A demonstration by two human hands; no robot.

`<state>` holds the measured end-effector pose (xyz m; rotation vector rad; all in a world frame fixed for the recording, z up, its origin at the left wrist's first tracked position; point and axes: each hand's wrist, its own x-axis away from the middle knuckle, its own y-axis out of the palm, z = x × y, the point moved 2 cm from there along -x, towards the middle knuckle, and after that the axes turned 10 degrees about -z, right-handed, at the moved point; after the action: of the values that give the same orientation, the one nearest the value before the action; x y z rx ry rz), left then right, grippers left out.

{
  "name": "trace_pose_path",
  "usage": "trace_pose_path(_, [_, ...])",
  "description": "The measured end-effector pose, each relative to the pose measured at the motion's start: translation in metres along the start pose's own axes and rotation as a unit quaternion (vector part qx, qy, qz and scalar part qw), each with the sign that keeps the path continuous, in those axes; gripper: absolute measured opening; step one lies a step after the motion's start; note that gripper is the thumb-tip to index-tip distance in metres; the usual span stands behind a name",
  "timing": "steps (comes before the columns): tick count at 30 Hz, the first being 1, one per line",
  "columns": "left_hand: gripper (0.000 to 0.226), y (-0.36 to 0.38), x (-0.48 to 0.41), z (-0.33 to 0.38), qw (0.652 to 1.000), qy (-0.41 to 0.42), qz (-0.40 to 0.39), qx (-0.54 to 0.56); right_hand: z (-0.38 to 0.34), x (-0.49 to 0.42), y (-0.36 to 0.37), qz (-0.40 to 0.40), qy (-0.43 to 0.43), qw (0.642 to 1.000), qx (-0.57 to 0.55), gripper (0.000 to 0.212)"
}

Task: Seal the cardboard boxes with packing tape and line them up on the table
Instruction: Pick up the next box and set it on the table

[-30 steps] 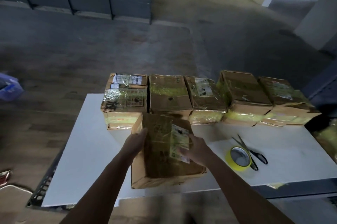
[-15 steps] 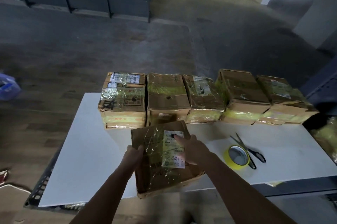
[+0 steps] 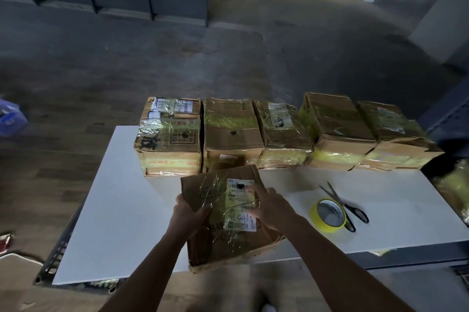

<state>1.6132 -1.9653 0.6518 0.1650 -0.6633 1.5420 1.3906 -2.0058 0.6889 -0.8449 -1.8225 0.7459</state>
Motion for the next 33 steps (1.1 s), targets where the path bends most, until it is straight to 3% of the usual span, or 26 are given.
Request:
trace_pose_path(4, [0.072,0.000,-0.005,-0.004,1.000,-0.005,0.001,0.005,0.007,0.001,-0.005,-0.041,-0.017,0.998,-0.054,0.063])
trace_pose_path(9, [0.073,0.000,-0.008,-0.008,1.000,-0.006,0.017,-0.008,0.023,0.012,-0.009,-0.163,-0.006,0.986,-0.039,0.112])
trace_pose_path(12, [0.075,0.001,-0.009,-0.010,1.000,-0.006,0.014,-0.005,0.023,0.014,-0.004,-0.172,-0.001,0.985,-0.030,0.124])
trace_pose_path(24, [0.079,0.004,-0.002,-0.014,0.999,0.012,0.026,-0.024,0.012,0.011,-0.001,-0.018,0.008,1.000,0.021,0.052])
trace_pose_path(29, [0.082,0.002,0.014,-0.015,0.998,0.050,-0.017,0.028,0.001,0.008,-0.004,-0.055,0.003,0.997,0.059,0.072])
trace_pose_path(33, [0.070,-0.008,0.025,-0.013,0.997,0.017,-0.055,0.055,-0.011,0.001,-0.017,-0.107,-0.001,0.988,0.111,0.085])
